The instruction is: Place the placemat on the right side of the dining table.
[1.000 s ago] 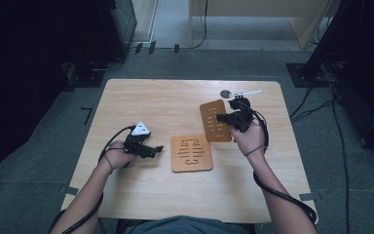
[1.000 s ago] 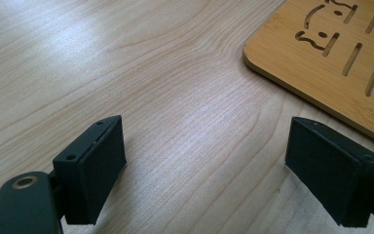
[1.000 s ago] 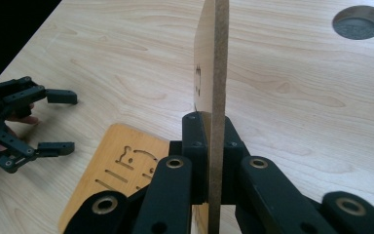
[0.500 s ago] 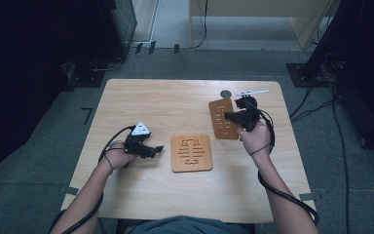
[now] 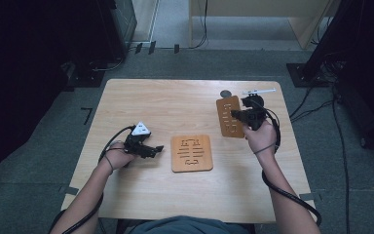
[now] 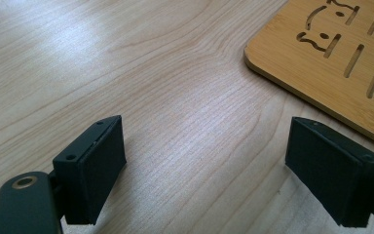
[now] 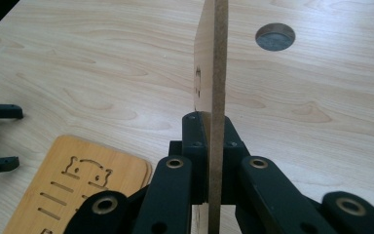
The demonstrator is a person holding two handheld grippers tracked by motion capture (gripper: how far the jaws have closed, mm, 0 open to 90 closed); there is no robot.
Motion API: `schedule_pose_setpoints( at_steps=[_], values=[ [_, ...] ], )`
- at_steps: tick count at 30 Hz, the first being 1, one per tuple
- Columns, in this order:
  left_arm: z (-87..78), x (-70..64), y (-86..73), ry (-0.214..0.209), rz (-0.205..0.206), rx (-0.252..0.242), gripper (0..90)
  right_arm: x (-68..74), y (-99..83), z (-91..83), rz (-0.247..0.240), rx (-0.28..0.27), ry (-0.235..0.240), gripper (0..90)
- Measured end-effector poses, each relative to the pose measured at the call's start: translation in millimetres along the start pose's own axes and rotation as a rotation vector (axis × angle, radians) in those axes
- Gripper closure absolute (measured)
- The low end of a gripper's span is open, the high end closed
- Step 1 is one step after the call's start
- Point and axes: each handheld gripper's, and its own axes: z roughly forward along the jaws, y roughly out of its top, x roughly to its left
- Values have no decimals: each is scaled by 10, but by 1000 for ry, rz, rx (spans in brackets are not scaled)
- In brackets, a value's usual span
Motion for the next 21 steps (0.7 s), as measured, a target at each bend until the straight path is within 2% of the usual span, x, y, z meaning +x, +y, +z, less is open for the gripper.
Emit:
schedule_pose_setpoints(
  at_steps=[21],
  values=[
    [2,-2,1,0,-5,-3,137,-320,2,-126,79,-13,-56,876]
  ],
)
